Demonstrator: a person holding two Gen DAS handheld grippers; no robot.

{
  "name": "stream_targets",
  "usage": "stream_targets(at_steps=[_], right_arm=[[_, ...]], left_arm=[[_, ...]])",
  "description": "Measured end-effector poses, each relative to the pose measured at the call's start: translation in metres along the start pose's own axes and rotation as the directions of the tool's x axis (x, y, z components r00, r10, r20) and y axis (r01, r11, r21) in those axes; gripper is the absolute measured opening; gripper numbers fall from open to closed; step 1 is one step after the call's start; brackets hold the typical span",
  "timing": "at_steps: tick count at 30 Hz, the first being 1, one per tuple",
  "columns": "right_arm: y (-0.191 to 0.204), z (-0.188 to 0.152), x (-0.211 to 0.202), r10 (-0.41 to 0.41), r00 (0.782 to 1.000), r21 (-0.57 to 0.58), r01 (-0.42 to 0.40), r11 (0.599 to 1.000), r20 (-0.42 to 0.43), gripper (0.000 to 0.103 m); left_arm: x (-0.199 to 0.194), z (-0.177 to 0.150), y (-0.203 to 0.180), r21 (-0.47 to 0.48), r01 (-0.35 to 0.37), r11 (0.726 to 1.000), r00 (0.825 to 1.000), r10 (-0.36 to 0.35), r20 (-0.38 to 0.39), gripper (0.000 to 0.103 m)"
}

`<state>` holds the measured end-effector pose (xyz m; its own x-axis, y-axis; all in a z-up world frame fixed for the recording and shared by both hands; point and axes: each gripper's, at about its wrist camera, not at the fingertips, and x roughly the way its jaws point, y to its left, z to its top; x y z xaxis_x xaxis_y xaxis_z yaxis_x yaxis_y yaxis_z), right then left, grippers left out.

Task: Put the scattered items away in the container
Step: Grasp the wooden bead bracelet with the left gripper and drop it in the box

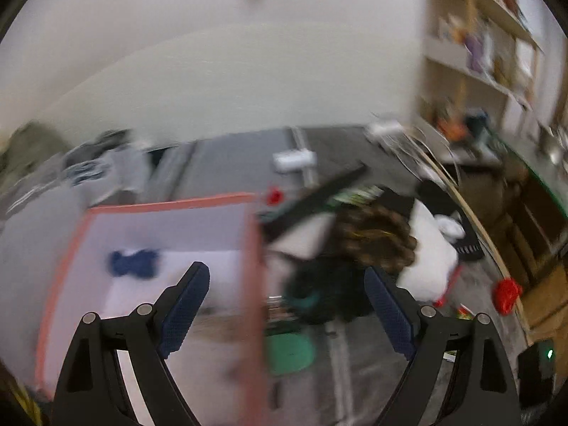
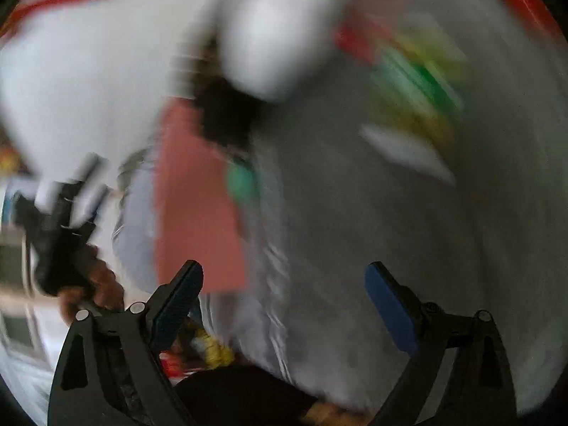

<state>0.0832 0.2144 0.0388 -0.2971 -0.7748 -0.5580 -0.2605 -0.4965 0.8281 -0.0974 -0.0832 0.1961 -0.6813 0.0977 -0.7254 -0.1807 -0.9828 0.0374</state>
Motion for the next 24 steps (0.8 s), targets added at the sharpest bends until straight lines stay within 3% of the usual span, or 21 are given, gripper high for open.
stream_targets(at_steps=[1,3,4,5,6,7,11,12,13,14,16,18,19,20,24], right_arm=[[-0.011,-0.004,0.004,0.031,0.999,0.024,-0.03,0.999,-0.031,0.093],[-0.012,-0.007,0.006,0.0,0.999,-0.033,-0.001,0.999,-0.052,0.085],[-0.007,-0.008,0.005,-0.013,0.998,-0.077,0.008,0.997,-0.065,0.085],[-0.002,-0.008,0.003,-0.03,0.997,-0.119,0.022,0.993,-0.068,0.085],[0.002,-0.009,-0.001,-0.058,0.996,-0.159,0.048,0.986,-0.062,0.085],[0.004,-0.01,-0.003,-0.075,0.995,-0.185,0.062,0.981,-0.062,0.085],[-0.009,-0.009,-0.005,-0.071,0.994,-0.204,0.052,0.978,-0.088,0.085],[-0.012,-0.009,-0.006,-0.064,0.993,-0.2,0.043,0.979,-0.097,0.085],[-0.014,-0.009,-0.008,-0.058,0.992,-0.204,0.035,0.978,-0.108,0.085],[-0.015,-0.01,-0.007,-0.057,0.991,-0.211,0.031,0.977,-0.118,0.084],[-0.015,-0.009,-0.005,-0.065,0.99,-0.234,0.033,0.972,-0.128,0.084],[-0.012,-0.013,-0.007,-0.082,0.988,-0.257,0.047,0.965,-0.129,0.084],[-0.011,-0.014,-0.007,-0.092,0.987,-0.266,0.055,0.962,-0.129,0.084],[-0.009,-0.018,-0.01,-0.099,0.987,-0.272,0.061,0.96,-0.127,0.084],[-0.007,-0.018,-0.007,-0.106,0.986,-0.266,0.069,0.961,-0.127,0.084]], left_arm=[[0.011,0.001,-0.01,0.007,0.015,1.0,0.999,-0.015,-0.035,0.089],[0.039,0.007,-0.022,-0.046,0.062,0.997,0.992,-0.066,-0.109,0.088],[0.051,0.009,-0.022,-0.096,0.084,0.992,0.986,-0.096,-0.139,0.073],[0.064,0.011,-0.023,-0.144,0.098,0.985,0.977,-0.123,-0.174,0.045],[0.083,0.011,-0.02,-0.21,0.106,0.972,0.961,-0.155,-0.231,0.035],[0.097,0.01,-0.015,-0.28,0.104,0.954,0.949,-0.179,-0.259,0.033],[0.111,0.009,-0.005,-0.406,0.107,0.908,0.952,-0.211,-0.221,0.038],[0.111,0.012,-0.008,-0.403,0.099,0.91,0.96,-0.194,-0.203,0.044],[0.113,0.013,-0.011,-0.387,0.079,0.919,0.968,-0.164,-0.19,0.064],[0.119,0.013,-0.015,-0.368,0.068,0.927,0.967,-0.152,-0.205,0.078],[0.134,0.007,-0.017,-0.353,0.066,0.933,0.954,-0.163,-0.252,0.079],[0.136,0.003,-0.016,-0.357,0.066,0.932,0.959,-0.157,-0.234,0.056],[0.133,0.005,-0.009,-0.379,0.084,0.921,0.958,-0.18,-0.225,0.031],[0.128,0.006,-0.005,-0.415,0.097,0.904,0.956,-0.201,-0.214,0.019],[0.085,0.005,0.016,-0.536,0.141,0.832,0.955,-0.257,-0.148,0.018]])
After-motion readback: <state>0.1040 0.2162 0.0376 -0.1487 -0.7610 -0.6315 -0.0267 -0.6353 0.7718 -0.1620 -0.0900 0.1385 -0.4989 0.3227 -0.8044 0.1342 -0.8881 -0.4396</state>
